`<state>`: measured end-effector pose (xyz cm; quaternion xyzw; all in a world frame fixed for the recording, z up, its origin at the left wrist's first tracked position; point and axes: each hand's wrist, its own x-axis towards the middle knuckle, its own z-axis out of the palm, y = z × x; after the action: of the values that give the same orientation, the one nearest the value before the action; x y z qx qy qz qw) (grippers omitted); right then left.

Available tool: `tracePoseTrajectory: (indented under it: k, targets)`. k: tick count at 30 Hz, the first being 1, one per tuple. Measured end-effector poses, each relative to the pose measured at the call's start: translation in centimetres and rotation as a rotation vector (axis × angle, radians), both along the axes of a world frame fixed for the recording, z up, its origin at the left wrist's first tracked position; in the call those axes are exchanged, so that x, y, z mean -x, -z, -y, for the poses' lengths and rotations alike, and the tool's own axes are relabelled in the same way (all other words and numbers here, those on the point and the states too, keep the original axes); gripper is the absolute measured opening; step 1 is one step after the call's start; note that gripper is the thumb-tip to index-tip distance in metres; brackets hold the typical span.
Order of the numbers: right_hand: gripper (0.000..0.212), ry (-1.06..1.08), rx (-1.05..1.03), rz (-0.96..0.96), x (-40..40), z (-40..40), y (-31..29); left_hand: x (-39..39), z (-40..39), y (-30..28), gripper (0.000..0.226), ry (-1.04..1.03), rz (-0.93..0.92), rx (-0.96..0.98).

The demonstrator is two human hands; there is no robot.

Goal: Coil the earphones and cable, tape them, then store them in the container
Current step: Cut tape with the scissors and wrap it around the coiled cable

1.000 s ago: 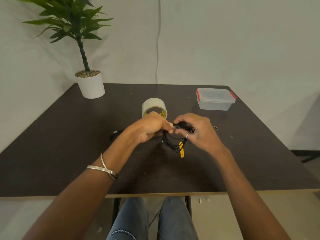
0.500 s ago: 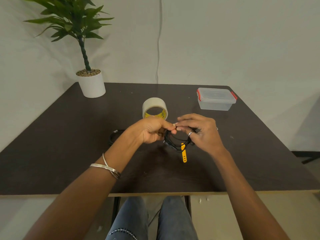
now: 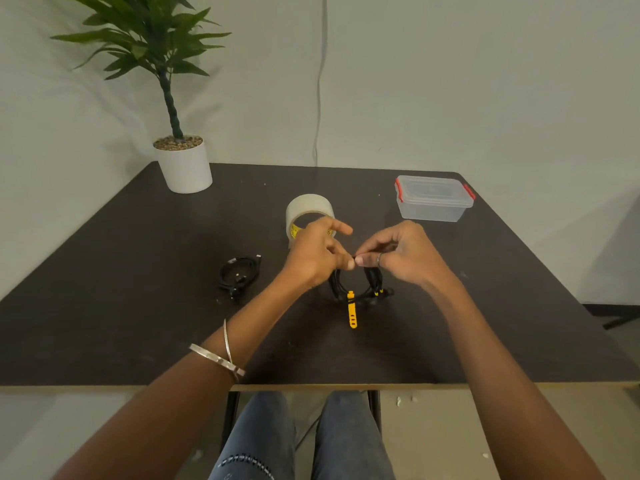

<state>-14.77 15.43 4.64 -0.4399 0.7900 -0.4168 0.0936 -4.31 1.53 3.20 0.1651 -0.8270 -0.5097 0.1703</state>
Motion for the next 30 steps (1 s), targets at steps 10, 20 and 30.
tracePoseTrajectory:
  k: [10, 20, 30]
  targets:
    - [0.02, 0.087, -0.03, 0.952, 0.6, 0.0, -1.2, -0.8, -1.5, 0.2, 0.051, -0.063, -0.264, 0.193]
    - [0.019, 0.242, 0.158, 0.919, 0.2, 0.0, -0.1, -0.9, -1.1, 0.9, 0.038, -0.116, -0.253, 0.106]
    - [0.013, 0.127, 0.14, 0.02, -2.3, 0.3, 1.8, -1.2, 0.0, 0.3, 0.04, -0.121, -0.196, 0.065]
